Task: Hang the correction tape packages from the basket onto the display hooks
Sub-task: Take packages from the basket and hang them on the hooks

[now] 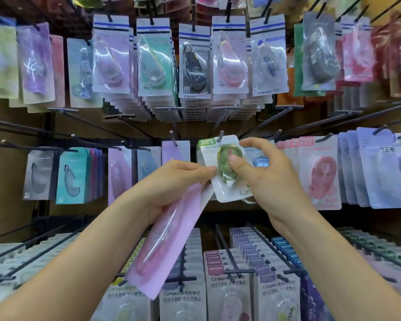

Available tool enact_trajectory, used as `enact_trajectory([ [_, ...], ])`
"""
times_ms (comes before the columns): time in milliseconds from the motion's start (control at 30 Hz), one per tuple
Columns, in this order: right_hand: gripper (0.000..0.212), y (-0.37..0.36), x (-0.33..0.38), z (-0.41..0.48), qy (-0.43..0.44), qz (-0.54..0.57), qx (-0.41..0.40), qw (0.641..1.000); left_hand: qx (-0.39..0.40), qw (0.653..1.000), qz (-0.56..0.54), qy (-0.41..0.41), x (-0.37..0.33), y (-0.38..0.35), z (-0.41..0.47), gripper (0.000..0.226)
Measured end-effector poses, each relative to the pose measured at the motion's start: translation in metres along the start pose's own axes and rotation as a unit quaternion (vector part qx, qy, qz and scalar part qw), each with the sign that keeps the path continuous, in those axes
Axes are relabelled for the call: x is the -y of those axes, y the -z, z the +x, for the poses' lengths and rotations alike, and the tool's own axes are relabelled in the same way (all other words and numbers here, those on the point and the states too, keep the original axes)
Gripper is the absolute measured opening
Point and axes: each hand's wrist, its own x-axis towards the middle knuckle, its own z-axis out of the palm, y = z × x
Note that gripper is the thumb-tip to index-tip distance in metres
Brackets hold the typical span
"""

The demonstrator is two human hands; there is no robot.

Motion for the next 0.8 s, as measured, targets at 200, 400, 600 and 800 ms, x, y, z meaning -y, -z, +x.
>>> enact_trajectory([
  [200, 0.052, 0.0, 0.007, 0.007, -0.041, -0.092, 0.073, 0.992, -0.056, 0.998, 0.032, 0.026, 0.007, -0.002, 0.008, 0.028],
  [400, 0.08, -0.008, 0.004, 0.012, -0.036, -0.184, 0.092, 0.978, -0.102, 0.991, 0.078, 0.044, 0.008, 0.004, 0.014, 0.03],
  [600, 0.052, -0.019, 0.002, 0.02, -0.061, -0.287, 0.067, 0.954, -0.159, 0.983, 0.079, 0.039, 0.018, 0.031, 0.0, 0.031],
  [800, 0.034, -0.035, -0.026, 0.031, -0.077, -0.392, 0.08, 0.913, -0.178, 0.983, 0.024, 0.028, 0.019, 0.041, -0.009, 0.034],
])
